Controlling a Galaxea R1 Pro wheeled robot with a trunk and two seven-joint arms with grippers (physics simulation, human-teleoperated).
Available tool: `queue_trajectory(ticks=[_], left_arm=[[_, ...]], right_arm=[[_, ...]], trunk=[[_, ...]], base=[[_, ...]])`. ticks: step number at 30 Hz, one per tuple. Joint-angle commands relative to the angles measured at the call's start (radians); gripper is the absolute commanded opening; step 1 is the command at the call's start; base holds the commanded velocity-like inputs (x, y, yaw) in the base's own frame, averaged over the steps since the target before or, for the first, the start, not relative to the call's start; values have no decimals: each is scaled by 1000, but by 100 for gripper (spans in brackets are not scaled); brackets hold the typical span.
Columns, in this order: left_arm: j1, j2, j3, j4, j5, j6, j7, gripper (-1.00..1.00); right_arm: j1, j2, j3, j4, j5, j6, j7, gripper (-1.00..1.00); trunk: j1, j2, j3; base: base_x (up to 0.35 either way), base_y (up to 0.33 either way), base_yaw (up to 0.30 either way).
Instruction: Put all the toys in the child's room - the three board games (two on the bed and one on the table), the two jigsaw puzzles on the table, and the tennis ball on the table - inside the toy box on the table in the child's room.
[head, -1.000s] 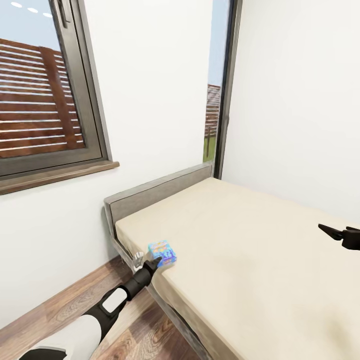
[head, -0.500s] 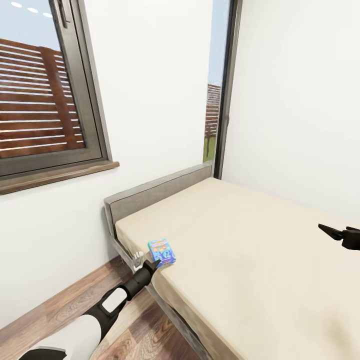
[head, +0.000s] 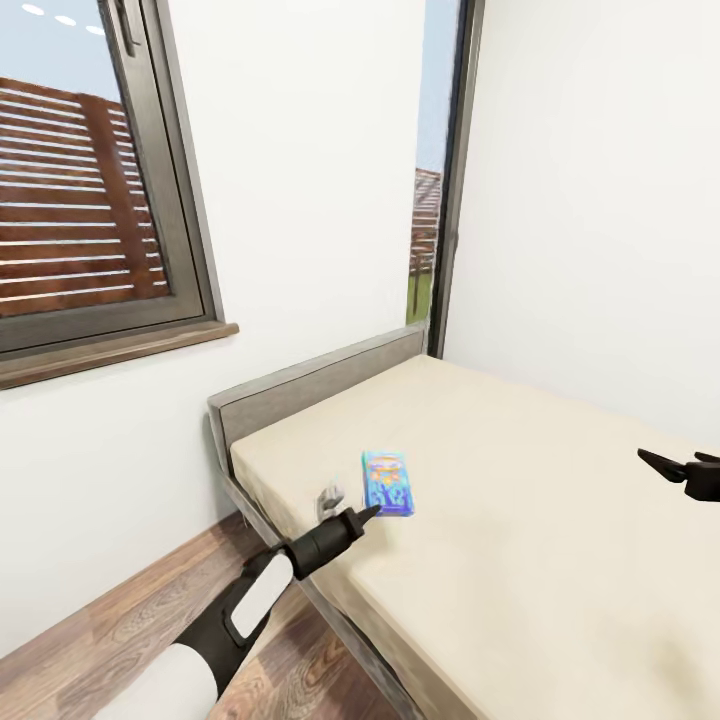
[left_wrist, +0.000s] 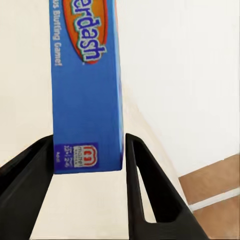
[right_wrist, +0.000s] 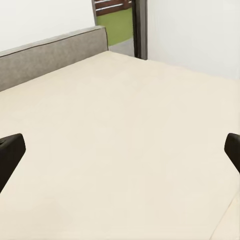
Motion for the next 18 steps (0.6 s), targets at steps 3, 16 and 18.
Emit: queue_trajectory(ticks=[3,16,18], left_arm=[[30,5,-26,-76,11,17,11,-100],[143,5,-35,-393,12,143,129,-100],[189,2,-36,-503,14,179,262,-100]], right_arm=[[0,0,-1,0,-3,3,3,100],[7,-2,-5,-1,-2,2,6,100],[8,-2,-7,-1,-2,5,9,100]], trunk=[[0,0,-1],[0,0,-1],[0,0,-1]], base=[[0,0,0],[0,0,0],[0,0,0]])
